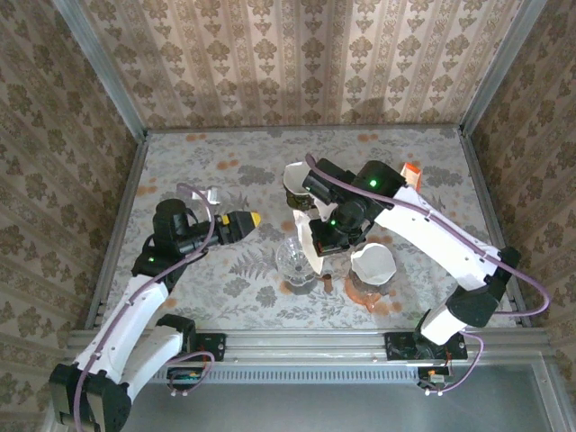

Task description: Place the coffee filter in the dripper

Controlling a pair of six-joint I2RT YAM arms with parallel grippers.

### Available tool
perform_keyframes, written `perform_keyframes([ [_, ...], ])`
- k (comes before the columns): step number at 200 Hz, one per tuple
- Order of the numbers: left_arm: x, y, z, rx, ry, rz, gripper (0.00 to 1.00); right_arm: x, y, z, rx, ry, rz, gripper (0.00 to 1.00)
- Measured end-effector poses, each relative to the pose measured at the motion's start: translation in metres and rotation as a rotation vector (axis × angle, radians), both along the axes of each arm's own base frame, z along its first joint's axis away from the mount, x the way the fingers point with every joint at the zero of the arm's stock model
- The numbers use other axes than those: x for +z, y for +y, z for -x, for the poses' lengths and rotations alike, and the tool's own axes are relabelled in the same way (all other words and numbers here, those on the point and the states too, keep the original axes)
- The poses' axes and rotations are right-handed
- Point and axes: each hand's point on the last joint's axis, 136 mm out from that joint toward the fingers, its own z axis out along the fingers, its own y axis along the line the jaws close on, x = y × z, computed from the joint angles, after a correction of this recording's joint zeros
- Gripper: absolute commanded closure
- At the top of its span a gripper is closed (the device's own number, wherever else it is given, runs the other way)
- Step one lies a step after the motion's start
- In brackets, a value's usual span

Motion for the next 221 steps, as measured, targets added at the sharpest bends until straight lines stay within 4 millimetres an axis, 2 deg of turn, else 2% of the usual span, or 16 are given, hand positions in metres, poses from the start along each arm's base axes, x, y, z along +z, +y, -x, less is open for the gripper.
perform_keyframes([
  [46, 0.011, -0.018, 0.017, -0.091, -0.043, -0.028, 0.08, -0.014, 0.006, -0.003, -0.005, 0.058, 0.05, 1.0],
  [96, 0.002, -0.041, 0.037, -0.19, -0.057, -0.122, 0.08, -0.029, 0.014, -0.006, -0.017, 0.11, 0.084, 1.0],
  [175, -0.016, -0.051, 0.042, -0.21, -0.077, -0.233, 0.08, -0.045, 0.022, -0.013, -0.02, 0.142, 0.122, 1.0],
  [198, -0.021, -0.051, 0.041, -0.205, -0.075, -0.262, 0.11, -0.047, 0.023, -0.014, -0.02, 0.145, 0.126, 1.0],
  [221, -0.025, -0.053, 0.04, -0.207, -0.078, -0.285, 0.22, -0.047, 0.023, -0.014, -0.02, 0.145, 0.127, 1.0],
])
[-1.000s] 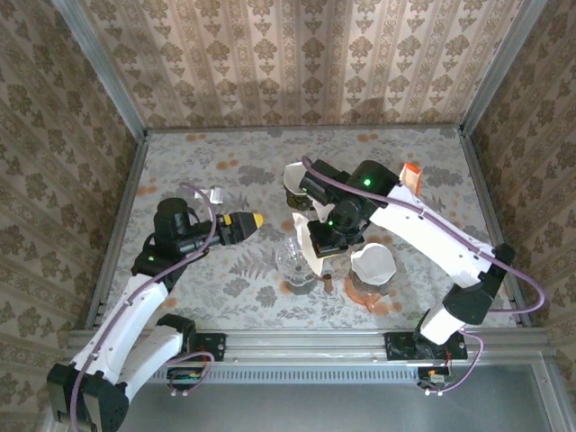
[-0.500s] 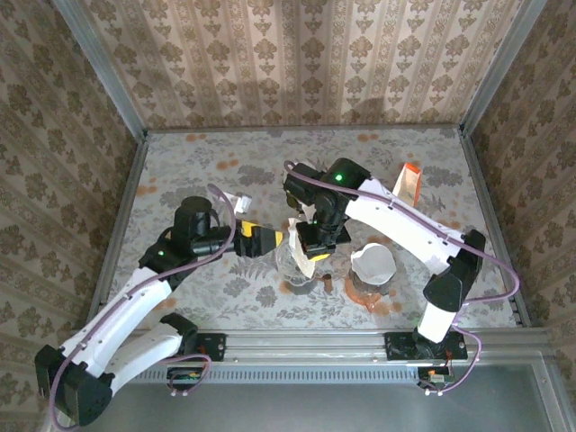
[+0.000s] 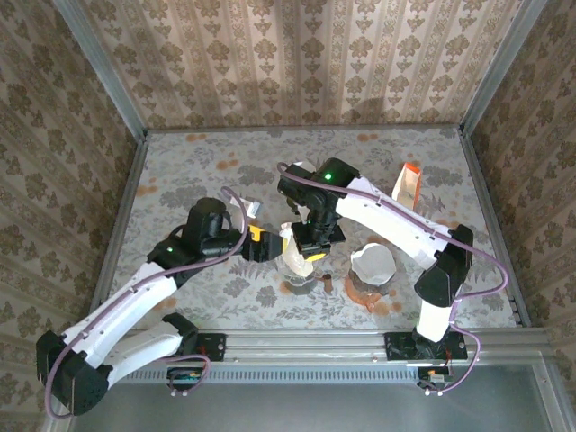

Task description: Place the coffee filter in the dripper

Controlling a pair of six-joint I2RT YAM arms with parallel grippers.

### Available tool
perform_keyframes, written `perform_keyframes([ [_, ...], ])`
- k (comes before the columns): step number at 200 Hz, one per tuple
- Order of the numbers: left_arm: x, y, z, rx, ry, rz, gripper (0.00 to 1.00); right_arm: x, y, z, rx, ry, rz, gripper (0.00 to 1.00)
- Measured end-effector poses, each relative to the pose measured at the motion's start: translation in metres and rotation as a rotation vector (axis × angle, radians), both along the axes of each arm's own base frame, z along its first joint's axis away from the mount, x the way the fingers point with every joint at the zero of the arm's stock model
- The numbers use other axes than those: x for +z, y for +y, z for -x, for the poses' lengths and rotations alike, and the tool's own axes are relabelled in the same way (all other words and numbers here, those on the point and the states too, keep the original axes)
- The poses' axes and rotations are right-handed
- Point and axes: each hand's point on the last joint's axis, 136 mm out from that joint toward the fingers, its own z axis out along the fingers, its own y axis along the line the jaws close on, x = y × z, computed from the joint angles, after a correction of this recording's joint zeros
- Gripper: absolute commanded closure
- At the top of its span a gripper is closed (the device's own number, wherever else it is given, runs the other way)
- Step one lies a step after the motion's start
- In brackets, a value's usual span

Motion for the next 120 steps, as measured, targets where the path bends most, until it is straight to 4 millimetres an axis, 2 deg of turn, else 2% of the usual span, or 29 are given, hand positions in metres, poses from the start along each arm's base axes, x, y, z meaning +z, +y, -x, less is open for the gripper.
perform_keyframes([
  [19, -0.006, 0.001, -0.002, 0.007, 0.008, -0.021, 0.3, 0.0, 0.0, 0.0, 0.0, -0.001, 0.0, 1.0],
  [62, -0.009, 0.001, -0.002, 0.013, 0.015, -0.03, 0.38, 0.0, 0.0, -0.002, 0.0, -0.009, 0.002, 0.98],
  [105, -0.012, 0.0, -0.003, 0.01, 0.024, -0.038, 0.42, 0.0, -0.002, -0.007, -0.001, -0.039, 0.011, 0.79],
  [120, -0.017, -0.001, -0.004, 0.01, 0.036, -0.047, 0.43, 0.003, -0.003, -0.011, -0.006, -0.067, 0.009, 0.68],
])
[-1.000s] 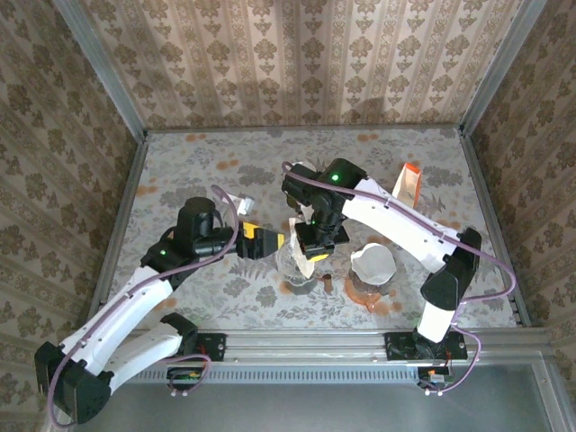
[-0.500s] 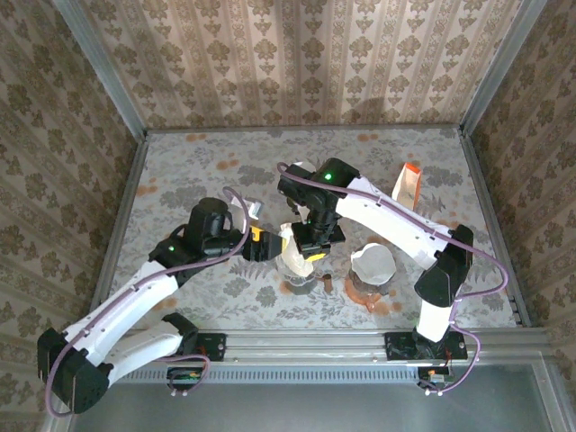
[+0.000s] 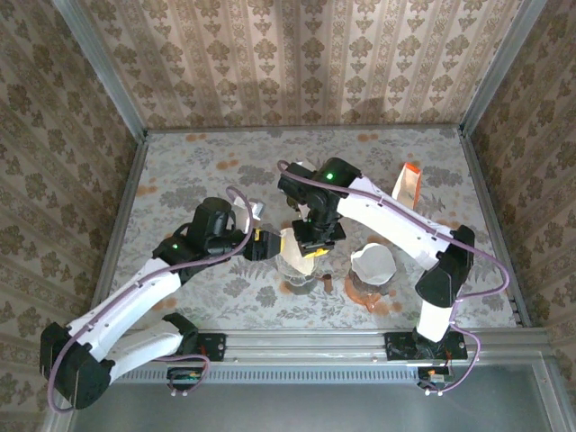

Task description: Place the coffee filter in the dripper

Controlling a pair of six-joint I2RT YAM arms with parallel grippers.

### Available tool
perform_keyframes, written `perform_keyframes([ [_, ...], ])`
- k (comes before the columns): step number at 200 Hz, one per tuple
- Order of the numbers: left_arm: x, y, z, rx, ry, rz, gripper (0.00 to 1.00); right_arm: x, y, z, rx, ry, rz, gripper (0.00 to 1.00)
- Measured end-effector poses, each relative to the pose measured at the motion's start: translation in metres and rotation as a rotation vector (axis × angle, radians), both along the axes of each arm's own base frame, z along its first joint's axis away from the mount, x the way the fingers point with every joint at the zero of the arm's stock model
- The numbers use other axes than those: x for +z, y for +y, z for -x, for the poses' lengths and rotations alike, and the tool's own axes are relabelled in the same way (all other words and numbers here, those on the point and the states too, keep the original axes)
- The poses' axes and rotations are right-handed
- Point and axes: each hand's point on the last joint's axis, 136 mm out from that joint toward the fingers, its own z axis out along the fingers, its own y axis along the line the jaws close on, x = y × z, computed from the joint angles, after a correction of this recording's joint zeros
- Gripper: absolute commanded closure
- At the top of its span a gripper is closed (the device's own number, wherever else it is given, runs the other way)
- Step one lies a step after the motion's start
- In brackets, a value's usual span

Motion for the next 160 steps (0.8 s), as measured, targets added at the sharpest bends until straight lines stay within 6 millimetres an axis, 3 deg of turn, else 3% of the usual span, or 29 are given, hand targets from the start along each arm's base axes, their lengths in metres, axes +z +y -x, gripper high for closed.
perform_keyframes([
  [31, -0.003, 0.0, 0.0, 0.0, 0.006, -0.005, 0.43, 0.018, -0.008, -0.009, 0.003, -0.112, -0.022, 0.47],
  [67, -0.003, 0.0, 0.0, 0.0, 0.007, -0.005, 0.43, 0.029, -0.013, -0.02, 0.028, -0.23, -0.048, 0.47],
  [106, -0.005, -0.001, -0.001, 0.0, 0.014, -0.011, 0.43, 0.011, -0.007, -0.025, 0.074, -0.268, -0.033, 0.58],
  [152, -0.008, -0.001, -0.002, 0.0, 0.022, -0.016, 0.43, 0.007, 0.003, -0.027, 0.119, -0.307, -0.042, 0.99],
  [160, -0.008, -0.002, -0.002, 0.001, 0.025, -0.016, 0.42, 0.006, 0.003, -0.028, 0.115, -0.314, -0.04, 1.0],
])
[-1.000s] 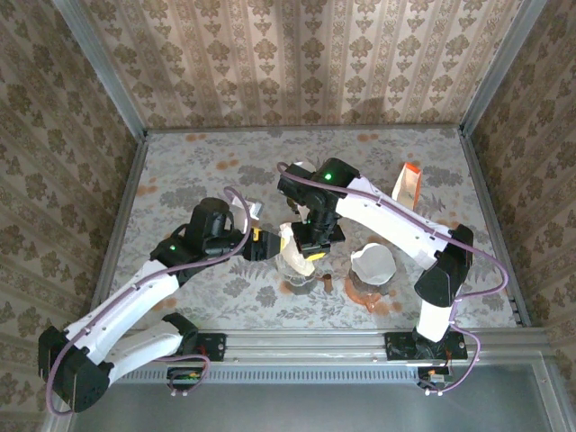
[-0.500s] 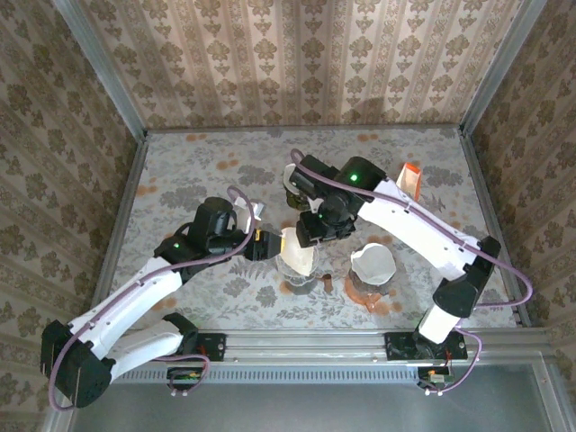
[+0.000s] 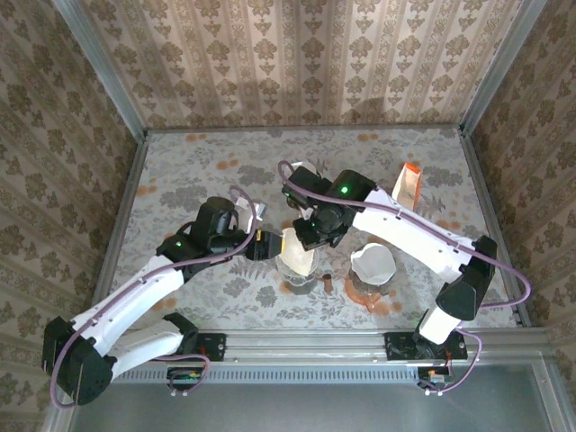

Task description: Place the coffee filter in the dripper

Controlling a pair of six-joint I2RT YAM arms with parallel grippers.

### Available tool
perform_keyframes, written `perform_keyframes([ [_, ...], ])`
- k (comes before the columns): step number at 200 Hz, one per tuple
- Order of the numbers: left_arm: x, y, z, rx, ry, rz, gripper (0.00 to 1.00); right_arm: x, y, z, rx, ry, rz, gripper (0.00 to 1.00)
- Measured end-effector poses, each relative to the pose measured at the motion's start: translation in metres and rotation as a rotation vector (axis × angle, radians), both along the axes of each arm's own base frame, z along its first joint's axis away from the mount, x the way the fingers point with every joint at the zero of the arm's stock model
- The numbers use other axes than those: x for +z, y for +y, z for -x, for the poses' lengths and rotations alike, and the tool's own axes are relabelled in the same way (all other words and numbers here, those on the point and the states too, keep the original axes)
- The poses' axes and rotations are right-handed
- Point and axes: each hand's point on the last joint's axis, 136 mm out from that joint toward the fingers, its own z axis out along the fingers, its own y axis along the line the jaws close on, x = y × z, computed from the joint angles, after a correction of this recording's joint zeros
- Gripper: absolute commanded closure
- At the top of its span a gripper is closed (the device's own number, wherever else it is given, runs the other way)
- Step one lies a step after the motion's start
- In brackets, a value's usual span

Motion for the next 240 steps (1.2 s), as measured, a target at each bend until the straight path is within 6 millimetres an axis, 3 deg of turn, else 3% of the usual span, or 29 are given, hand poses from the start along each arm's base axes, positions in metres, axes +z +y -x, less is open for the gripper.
perform_keyframes([
  [59, 0.001, 0.0, 0.001, 0.005, 0.009, 0.004, 0.34, -0.018, 0.0, 0.002, 0.033, -0.064, 0.083, 1.0],
  [155, -0.005, 0.004, 0.006, 0.008, 0.046, -0.017, 0.44, -0.02, -0.006, -0.003, 0.017, -0.137, 0.149, 1.0],
  [206, -0.002, 0.003, 0.014, -0.007, 0.044, -0.011, 0.3, -0.02, -0.006, -0.004, 0.007, -0.143, 0.15, 1.0],
  [240, 0.002, 0.0, 0.022, -0.029, 0.034, -0.003, 0.46, -0.02, -0.005, -0.004, 0.003, -0.144, 0.146, 1.0],
])
